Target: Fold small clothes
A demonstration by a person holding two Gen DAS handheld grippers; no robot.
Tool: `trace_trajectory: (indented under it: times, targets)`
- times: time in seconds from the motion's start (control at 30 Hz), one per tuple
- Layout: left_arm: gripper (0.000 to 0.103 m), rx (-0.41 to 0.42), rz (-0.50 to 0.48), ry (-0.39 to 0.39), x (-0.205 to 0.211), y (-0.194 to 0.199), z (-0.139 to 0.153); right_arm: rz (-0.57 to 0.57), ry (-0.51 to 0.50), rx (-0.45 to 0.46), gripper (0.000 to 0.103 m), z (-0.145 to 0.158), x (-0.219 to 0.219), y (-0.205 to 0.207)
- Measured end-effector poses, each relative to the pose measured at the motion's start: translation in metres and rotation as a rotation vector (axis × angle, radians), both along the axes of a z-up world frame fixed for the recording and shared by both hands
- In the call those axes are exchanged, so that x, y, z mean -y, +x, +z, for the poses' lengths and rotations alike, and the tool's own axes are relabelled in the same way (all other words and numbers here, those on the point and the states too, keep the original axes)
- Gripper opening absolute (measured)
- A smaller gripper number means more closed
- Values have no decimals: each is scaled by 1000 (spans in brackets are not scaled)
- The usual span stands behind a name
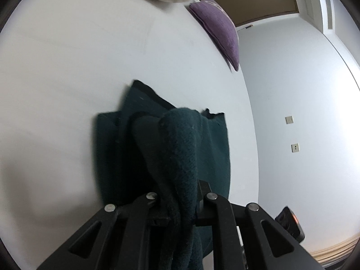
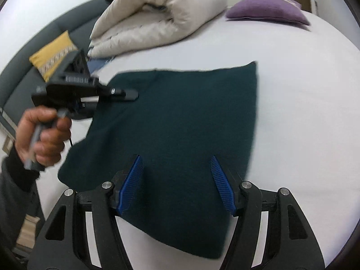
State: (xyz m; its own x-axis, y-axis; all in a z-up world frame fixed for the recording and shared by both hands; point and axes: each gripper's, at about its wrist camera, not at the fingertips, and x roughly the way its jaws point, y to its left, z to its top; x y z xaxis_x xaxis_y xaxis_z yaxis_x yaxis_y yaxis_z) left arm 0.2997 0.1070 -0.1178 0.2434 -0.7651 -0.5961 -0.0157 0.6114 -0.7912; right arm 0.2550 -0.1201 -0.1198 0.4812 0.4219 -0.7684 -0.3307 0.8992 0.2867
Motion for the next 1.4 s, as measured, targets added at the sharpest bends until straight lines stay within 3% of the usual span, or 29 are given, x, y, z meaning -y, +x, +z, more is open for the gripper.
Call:
trace_trajectory:
  times: [0.33,0.43,0.53,0.63,0.7,0.77,0.83,0.9,1.0,1.03,1.23,1.4]
  targets:
    - [14,-58,58,-24,-33,-12,-39,69,-53,-16,62,-18,-48,-20]
    - [18,-37,109,-19,-40,-20,-35,72,-81,-3,62,-31,-60,-22]
    - [22,79,155,171,-39,-36,5,63,-28,-18,63,-27,-53,-24]
    - [22,269,158,359,-19,-62,56,48,130,-37,63,-11,-32,-29]
    - [22,368,123,418,9,-83,76,33,216,-29,62,0,-15,-30]
    - [23,422,47,484,43,-99,76,8,320,-50,62,3,4,-28]
    - [23,404,-4,573,63,-106,54,-18,369,-106,62,-7,18,-21]
    - [21,345,-25,587,64,-103,28,-47,359,-187,61,-30,25,-15]
    - [18,399,-8,592,62,-109,12,-75,402,-240,36,-58,43,-19]
    - [18,394,-4,575,59,-109,13,-87,440,-250,34,-62,52,-24]
    - [15,373,7,526,52,-103,13,-86,474,-188,39,-35,71,-25]
    - [14,363,3,534,56,-100,9,-84,460,-189,41,-15,56,38]
